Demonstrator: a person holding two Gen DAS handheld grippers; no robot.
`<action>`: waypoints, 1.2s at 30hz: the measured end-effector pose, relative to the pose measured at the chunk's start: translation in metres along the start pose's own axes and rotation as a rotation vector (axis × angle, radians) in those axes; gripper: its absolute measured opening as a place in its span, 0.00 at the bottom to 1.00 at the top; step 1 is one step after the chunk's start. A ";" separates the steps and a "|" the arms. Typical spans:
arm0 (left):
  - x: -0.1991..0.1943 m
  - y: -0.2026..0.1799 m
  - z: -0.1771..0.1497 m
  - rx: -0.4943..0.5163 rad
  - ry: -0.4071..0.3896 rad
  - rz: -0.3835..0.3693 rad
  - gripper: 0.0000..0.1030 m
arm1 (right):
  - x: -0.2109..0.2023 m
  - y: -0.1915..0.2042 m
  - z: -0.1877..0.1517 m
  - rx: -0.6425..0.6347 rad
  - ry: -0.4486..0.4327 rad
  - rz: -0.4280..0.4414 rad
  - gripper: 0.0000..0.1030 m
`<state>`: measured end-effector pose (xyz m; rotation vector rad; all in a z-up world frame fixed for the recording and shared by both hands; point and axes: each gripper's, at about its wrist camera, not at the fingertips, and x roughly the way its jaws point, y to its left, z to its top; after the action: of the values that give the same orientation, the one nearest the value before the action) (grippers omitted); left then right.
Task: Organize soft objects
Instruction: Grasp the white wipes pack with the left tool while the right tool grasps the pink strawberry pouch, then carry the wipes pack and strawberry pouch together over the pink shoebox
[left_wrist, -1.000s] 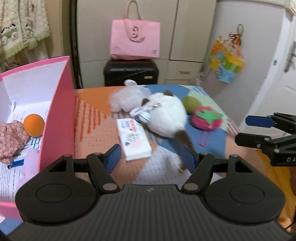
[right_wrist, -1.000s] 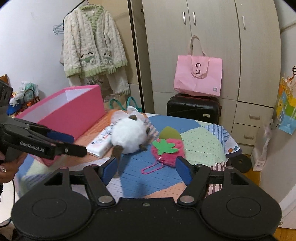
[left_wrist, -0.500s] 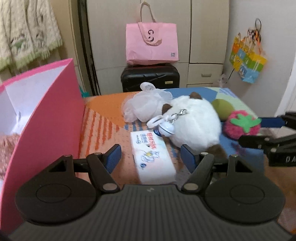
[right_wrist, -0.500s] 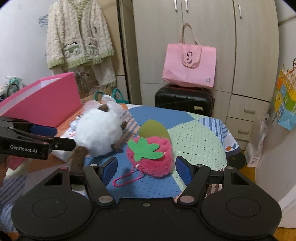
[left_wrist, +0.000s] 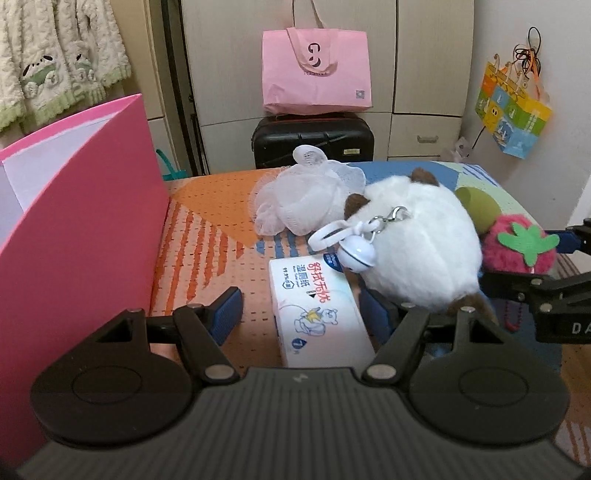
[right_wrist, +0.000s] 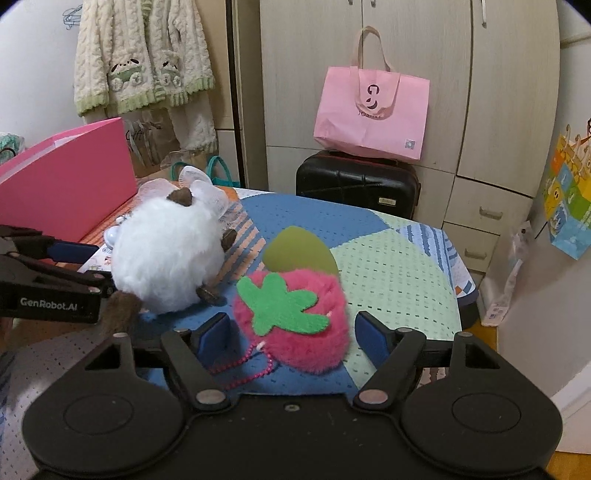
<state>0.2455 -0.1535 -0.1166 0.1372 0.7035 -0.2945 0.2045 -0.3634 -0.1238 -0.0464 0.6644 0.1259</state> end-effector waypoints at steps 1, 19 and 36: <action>0.000 0.000 -0.001 0.007 -0.003 -0.009 0.62 | -0.001 0.000 -0.001 0.001 -0.003 -0.003 0.72; -0.017 -0.002 -0.011 -0.001 -0.017 -0.036 0.38 | -0.036 0.005 -0.018 0.069 -0.066 0.004 0.49; -0.069 0.001 -0.039 -0.035 0.004 -0.102 0.38 | -0.077 0.027 -0.040 0.056 -0.082 0.026 0.49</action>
<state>0.1723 -0.1288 -0.1011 0.0692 0.7204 -0.3794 0.1164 -0.3475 -0.1079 0.0215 0.5861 0.1334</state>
